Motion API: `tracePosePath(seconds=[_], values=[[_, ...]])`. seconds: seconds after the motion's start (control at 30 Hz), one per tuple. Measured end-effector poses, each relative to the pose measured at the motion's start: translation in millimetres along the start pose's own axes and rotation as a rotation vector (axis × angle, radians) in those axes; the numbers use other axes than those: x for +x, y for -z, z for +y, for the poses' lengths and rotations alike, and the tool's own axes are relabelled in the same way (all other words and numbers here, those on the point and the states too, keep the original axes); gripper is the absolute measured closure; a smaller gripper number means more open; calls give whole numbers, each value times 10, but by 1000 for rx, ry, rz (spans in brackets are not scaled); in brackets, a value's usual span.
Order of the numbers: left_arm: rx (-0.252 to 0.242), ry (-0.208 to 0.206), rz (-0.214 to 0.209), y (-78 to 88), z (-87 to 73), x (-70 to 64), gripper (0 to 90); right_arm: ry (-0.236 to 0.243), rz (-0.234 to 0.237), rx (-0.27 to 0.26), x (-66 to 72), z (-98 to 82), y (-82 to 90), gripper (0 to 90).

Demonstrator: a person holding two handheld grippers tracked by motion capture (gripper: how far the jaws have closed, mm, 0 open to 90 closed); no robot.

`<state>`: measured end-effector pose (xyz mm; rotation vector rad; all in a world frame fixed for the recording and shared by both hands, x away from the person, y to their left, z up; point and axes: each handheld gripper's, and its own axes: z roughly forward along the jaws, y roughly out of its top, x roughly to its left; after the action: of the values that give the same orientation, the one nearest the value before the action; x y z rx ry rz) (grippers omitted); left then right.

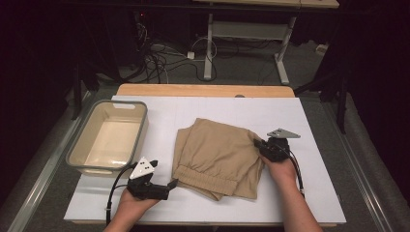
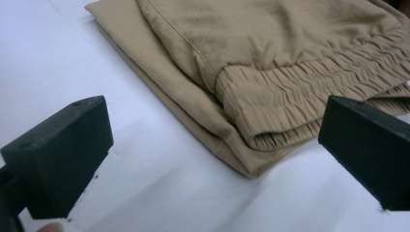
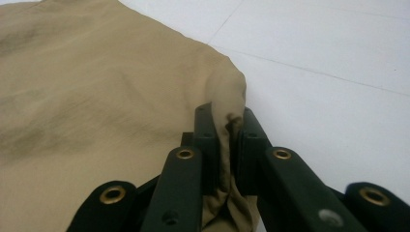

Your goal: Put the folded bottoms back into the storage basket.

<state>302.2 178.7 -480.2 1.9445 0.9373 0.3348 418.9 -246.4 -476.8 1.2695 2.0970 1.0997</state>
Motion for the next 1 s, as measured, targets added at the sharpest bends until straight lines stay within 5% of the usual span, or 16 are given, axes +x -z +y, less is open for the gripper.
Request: tracePosePath(seconds=[0.23,0.37,0.5,0.7,0.87,1.0], values=[[65,42,-25,-81,49,28,22,5,-7,13,10,1,-10,838],[44,35,-65,-75,148,47,218,-2,-1,12,1,1,-13,838],[73,41,-81,-166,187,32,291,3,-8,13,15,-1,-12,837],[231,93,-41,-233,133,24,302,16,-20,21,32,2,-21,836],[250,54,43,-242,118,-140,414,21,-24,24,40,2,-23,836],[237,59,3,-240,104,-176,584,15,-20,23,33,2,-24,836]])
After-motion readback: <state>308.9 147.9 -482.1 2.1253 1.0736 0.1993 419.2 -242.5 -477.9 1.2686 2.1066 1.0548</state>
